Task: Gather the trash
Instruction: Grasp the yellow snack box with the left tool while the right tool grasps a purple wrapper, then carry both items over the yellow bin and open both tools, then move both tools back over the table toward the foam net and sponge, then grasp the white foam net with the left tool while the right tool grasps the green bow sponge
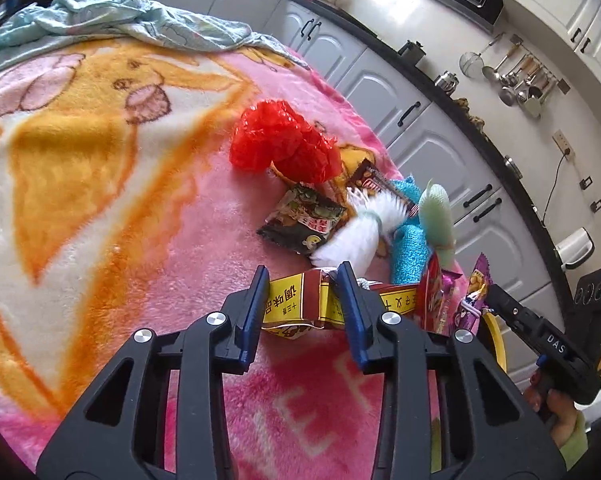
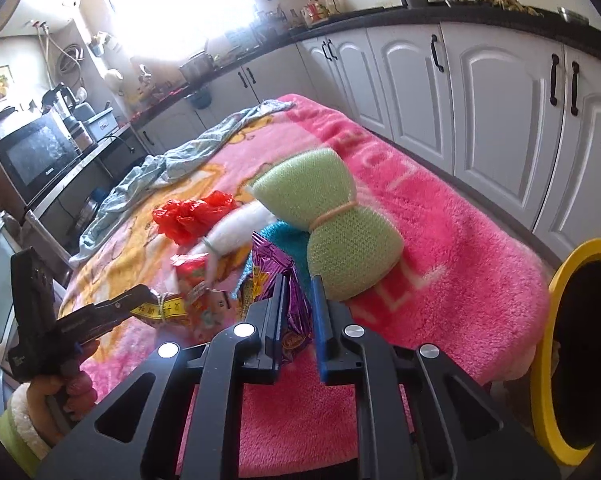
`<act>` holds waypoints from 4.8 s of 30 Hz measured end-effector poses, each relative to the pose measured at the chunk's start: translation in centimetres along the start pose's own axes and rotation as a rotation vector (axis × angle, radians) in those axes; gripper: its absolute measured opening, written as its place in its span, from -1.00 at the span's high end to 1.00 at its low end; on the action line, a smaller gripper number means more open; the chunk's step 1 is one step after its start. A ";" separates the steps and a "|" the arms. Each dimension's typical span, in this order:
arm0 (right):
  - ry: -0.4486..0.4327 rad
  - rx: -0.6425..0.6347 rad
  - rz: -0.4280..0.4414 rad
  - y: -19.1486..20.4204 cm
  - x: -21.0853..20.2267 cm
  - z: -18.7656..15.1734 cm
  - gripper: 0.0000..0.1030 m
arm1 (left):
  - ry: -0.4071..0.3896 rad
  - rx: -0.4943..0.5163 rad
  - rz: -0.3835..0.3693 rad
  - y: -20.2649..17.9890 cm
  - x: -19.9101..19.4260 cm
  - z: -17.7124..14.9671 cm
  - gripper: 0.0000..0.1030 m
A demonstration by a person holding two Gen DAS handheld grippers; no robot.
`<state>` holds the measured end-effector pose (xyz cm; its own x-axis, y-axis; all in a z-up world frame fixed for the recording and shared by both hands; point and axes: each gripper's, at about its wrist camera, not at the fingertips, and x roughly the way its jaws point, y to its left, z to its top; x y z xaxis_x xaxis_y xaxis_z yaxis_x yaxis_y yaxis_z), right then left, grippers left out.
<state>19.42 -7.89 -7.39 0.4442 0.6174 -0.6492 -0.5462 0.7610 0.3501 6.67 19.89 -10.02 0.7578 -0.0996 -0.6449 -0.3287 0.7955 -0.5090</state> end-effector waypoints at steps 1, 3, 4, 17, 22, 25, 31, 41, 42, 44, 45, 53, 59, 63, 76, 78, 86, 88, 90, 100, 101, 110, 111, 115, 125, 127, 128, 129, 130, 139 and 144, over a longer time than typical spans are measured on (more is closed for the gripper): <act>-0.005 -0.004 0.000 0.1 -0.2 0.0 0.76 | -0.003 0.000 -0.002 -0.1 -0.3 0.0 0.46; -0.017 -0.016 0.000 0.3 -0.7 0.2 0.77 | -0.017 0.001 -0.009 -0.1 -1.2 0.1 0.47; -0.021 -0.019 0.000 0.4 -0.9 0.3 0.77 | -0.022 0.001 -0.014 -0.1 -1.5 0.2 0.47; -0.115 -0.080 -0.028 0.7 -4.5 2.0 0.77 | -0.098 0.073 -0.049 -4.4 -3.6 2.4 0.48; -0.149 -0.078 -0.052 -0.4 -6.4 2.3 0.77 | -0.099 0.132 -0.083 -7.7 -2.9 2.9 0.49; -0.171 -0.066 -0.075 -1.6 -7.7 2.4 0.77 | -0.093 0.168 -0.108 -10.2 -2.1 3.0 0.49; -0.219 -0.028 -0.129 -4.8 -10.8 2.5 0.77 | -0.068 0.229 -0.163 -15.0 -0.2 2.6 0.49; -0.306 0.082 -0.259 -11.6 -16.8 1.8 0.77 | -0.021 0.334 -0.252 -24.1 3.6 0.7 0.49; -0.315 0.092 -0.277 -12.3 -17.4 1.7 0.77 | -0.015 0.345 -0.261 -25.0 4.0 0.4 0.49; -0.326 0.111 -0.304 -13.4 -18.3 1.4 0.77 | -0.005 0.365 -0.273 -26.7 4.7 -0.3 0.49; -0.330 0.120 -0.316 -13.8 -18.6 1.2 0.77 | 0.000 0.377 -0.279 -27.5 5.2 -0.7 0.49; -0.352 0.207 -0.402 -18.6 -21.0 -0.8 0.77 | 0.041 0.464 -0.296 -32.3 7.9 -3.4 0.49; -0.335 0.247 -0.452 -20.8 -21.2 -2.0 0.77 | 0.073 0.515 -0.287 -34.7 10.1 -5.6 0.49; -0.304 0.282 -0.464 -22.4 -20.5 -2.9 0.77 | 0.100 0.537 -0.274 -35.5 11.6 -7.1 0.49; -0.264 0.362 -0.523 -25.2 -19.0 -4.6 0.16 | 0.143 0.500 -0.223 -33.3 13.9 -8.1 -0.09; -0.273 0.348 -0.520 -24.6 -19.0 -4.4 0.03 | 0.130 0.488 -0.214 -32.8 13.5 -7.7 -0.29; -0.298 0.272 -0.503 -21.5 -19.0 -3.4 -0.15 | 0.051 0.451 -0.183 -30.1 10.5 -5.9 -0.78; -0.306 0.252 -0.494 -20.5 -19.0 -3.2 -0.22 | 0.035 0.447 -0.171 -29.3 9.7 -5.4 -0.78; -0.313 0.235 -0.484 -19.7 -18.9 -3.0 -0.25 | 0.020 0.437 -0.153 -28.2 8.9 -4.8 -0.78; -0.344 0.113 -0.423 -13.8 -18.4 -1.6 -0.43 | -0.074 0.387 -0.075 -23.2 5.2 -2.4 -0.79; -0.343 0.096 -0.417 -13.2 -18.2 -1.5 -0.46 | -0.082 0.376 -0.070 -22.6 4.9 -2.0 -0.79; -0.317 -0.008 -0.354 -8.6 -16.1 -0.8 -0.57 | -0.139 0.301 -0.020 -18.2 2.5 0.2 -0.79; -0.315 -0.014 -0.350 -8.3 -16.0 -0.8 -0.58 | -0.145 0.296 -0.014 -17.8 2.3 0.4 -0.79; -0.298 -0.052 -0.322 -6.5 -14.9 -0.6 -0.61 | -0.167 0.273 0.014 -16.0 1.4 1.1 -0.79; -0.307 -0.164 -0.265 -2.5 -12.8 -0.2 -0.75 | -0.215 0.238 0.068 -12.5 -0.2 2.3 -0.79; -0.306 -0.191 -0.249 -1.6 -12.1 -0.1 -0.78 | -0.223 0.232 0.081 -11.8 -0.4 2.5 -0.79; -0.300 -0.201 -0.242 -1.3 -11.7 0.0 -0.80 | -0.223 0.228 0.086 -11.4 -0.5 2.6 -0.79; -0.293 -0.211 -0.235 -0.9 -11.3 0.2 -0.81 | -0.221 0.226 0.088 -11.2 -0.5 2.7 -0.79; -0.285 -0.224 -0.227 -0.5 -10.7 0.3 -0.81 | -0.218 0.222 0.093 -10.7 -0.5 2.8 -0.79; -0.189 -0.291 -0.176 1.1 -4.7 2.4 -0.83 | -0.190 0.217 0.138 -7.8 0.1 3.2 -0.79; -0.087 -0.295 -0.148 0.8 0.1 3.6 -0.83 | -0.148 0.237 0.144 -6.9 1.2 3.1 -0.55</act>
<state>21.58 -6.50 -4.68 0.5855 0.5292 -0.6141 -0.6480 0.7607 0.0377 11.57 16.11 -5.49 0.7925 0.0983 -0.6019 -0.3113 0.9139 -0.2606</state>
